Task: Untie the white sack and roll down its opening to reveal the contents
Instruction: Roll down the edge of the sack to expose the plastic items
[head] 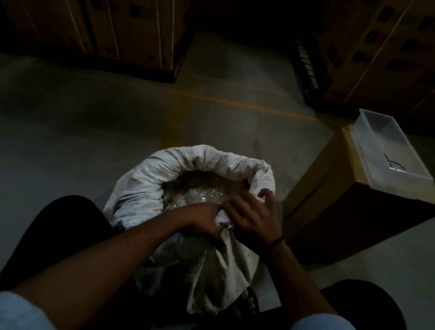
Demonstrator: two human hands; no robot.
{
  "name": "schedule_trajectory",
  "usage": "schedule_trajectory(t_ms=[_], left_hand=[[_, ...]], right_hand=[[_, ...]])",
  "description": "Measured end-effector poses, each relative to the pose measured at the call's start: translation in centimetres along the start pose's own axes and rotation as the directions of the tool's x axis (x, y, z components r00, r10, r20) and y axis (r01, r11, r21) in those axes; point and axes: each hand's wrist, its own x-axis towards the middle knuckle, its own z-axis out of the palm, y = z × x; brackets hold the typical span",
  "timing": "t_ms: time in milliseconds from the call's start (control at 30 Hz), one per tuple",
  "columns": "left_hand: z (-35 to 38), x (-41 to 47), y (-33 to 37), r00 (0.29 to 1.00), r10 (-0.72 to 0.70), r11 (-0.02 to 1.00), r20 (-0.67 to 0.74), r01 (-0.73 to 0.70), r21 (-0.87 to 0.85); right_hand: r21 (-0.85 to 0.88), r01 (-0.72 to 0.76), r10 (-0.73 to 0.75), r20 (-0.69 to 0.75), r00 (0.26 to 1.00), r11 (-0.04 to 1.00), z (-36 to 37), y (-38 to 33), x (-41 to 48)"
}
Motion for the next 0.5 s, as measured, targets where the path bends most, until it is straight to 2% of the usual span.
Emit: schedule_trajectory(t_ms=[100,167,200,233,267,333,367,433,500], left_hand=[[0.4,0.1,0.4,0.999,-0.031,0.998,0.014,0.030,0.055],[1.5,0.4,-0.8,0.993,-0.103,0.988,-0.054,0.108,0.106],[2.2,0.5,-1.5,0.981,-0.154,0.981,-0.116,0.166,0.101],[3.0,0.7,-2.3,0.963,-0.186,0.970,-0.193,0.211,0.120],[3.9,0.9,-2.9,0.948,-0.179,0.959,-0.264,0.228,0.167],[5.9,1.2,-3.5,0.933,-0.087,0.941,-0.350,0.193,0.279],[7.0,1.5,-3.6,0.935,-0.032,0.920,-0.354,0.165,0.354],[9.0,2.2,-3.2,0.929,0.052,0.856,-0.366,0.147,0.495],[10.0,2.7,-2.9,0.931,0.026,0.870,-0.364,0.158,0.467]], right_hand=[[0.024,0.067,-0.068,0.038,0.997,0.997,0.0,0.3,-0.8],[0.133,0.104,-0.126,0.173,0.977,0.986,0.5,0.2,-0.6],[0.211,0.065,-0.123,0.274,0.954,0.975,0.5,0.0,0.0],[0.285,-0.027,-0.097,0.410,0.907,0.958,0.4,-0.4,0.7],[0.320,-0.144,-0.066,0.563,0.824,0.936,0.2,-0.8,1.3],[0.275,-0.324,-0.061,0.838,0.542,0.905,0.0,-1.7,1.6],[0.234,-0.371,-0.050,0.894,0.445,0.899,0.1,-1.8,1.5],[0.179,-0.437,0.017,0.913,0.408,0.881,0.3,-1.7,1.1],[0.115,-0.469,0.098,0.909,0.406,0.876,0.8,-1.4,0.4]])
